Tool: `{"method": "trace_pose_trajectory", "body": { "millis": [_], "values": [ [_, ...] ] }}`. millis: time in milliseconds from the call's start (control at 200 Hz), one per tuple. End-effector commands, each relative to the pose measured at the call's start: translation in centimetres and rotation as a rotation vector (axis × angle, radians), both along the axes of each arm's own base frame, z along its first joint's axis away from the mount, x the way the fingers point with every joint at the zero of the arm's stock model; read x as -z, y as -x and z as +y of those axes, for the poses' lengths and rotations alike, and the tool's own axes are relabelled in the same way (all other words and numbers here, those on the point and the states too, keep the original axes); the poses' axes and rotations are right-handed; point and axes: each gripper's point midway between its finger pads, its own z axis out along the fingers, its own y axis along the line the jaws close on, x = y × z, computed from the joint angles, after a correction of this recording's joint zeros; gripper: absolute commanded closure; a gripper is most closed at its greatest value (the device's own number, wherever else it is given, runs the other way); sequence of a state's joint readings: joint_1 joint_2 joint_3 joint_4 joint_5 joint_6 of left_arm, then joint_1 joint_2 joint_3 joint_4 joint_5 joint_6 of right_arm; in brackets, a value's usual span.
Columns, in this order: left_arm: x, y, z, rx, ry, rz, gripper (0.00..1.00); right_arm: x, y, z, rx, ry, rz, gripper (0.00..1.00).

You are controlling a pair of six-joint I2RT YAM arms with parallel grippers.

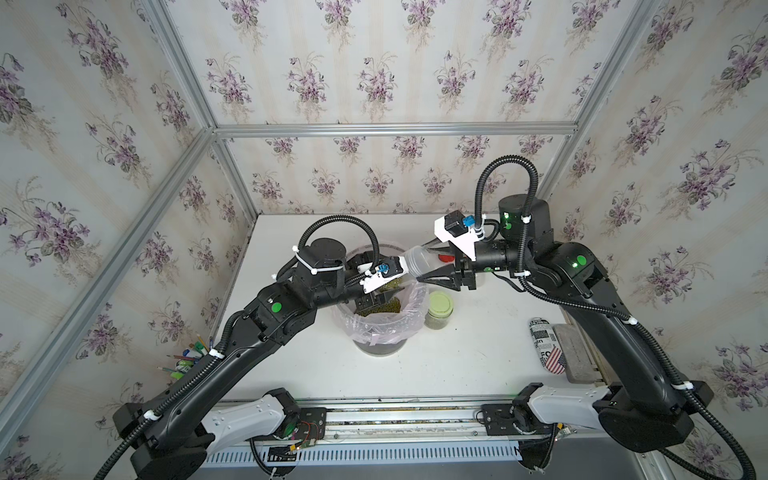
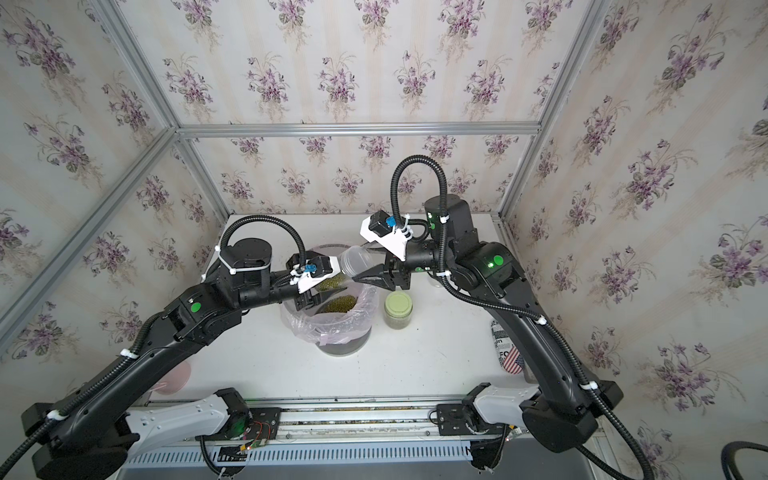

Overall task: Empty moldy mung beans from jars
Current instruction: Unscrew the lid from the jar.

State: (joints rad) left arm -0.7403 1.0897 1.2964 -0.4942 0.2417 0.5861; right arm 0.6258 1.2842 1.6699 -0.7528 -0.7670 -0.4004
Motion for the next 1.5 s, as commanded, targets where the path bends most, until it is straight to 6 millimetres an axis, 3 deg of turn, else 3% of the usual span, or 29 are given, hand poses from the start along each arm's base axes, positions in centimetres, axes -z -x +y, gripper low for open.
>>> {"method": "trace_pose_trajectory", "body": {
  "millis": [0, 225, 390, 664, 764, 1114, 1494],
  "values": [
    [-1.4, -0.6, 0.2, -0.027, 0.020, -0.055, 0.59, -0.8, -0.6, 0.4, 0.052, -0.050, 0.076, 0.35],
    [-1.3, -0.6, 0.2, -0.028, 0.015, -0.060, 0.59, -1.3, -0.2, -0.1, 0.110, -0.076, 0.128, 0.11],
    [-1.3, -0.8, 0.2, -0.033, 0.009, -0.065, 0.59, -1.1, -0.5, 0.0, 0.170, -0.058, 0.146, 0.01],
    [-1.3, -1.5, 0.5, -0.067, -0.012, -0.085, 0.59, -2.4, -4.4, -0.2, 0.413, -0.026, 0.334, 0.00],
    [-1.2, -1.7, 0.7, -0.076, -0.024, -0.096, 0.59, -2.7, -4.9, -0.3, 0.472, -0.017, 0.430, 0.00],
    [-1.3, -1.8, 1.3, -0.099, -0.041, -0.124, 0.59, -0.9, -4.9, -1.6, 0.621, 0.017, 0.634, 0.00],
    [-1.0, -1.9, 1.0, -0.094, -0.047, -0.117, 0.59, -1.8, -3.7, -1.7, 0.616, -0.016, 0.655, 0.00]
  ]
}}
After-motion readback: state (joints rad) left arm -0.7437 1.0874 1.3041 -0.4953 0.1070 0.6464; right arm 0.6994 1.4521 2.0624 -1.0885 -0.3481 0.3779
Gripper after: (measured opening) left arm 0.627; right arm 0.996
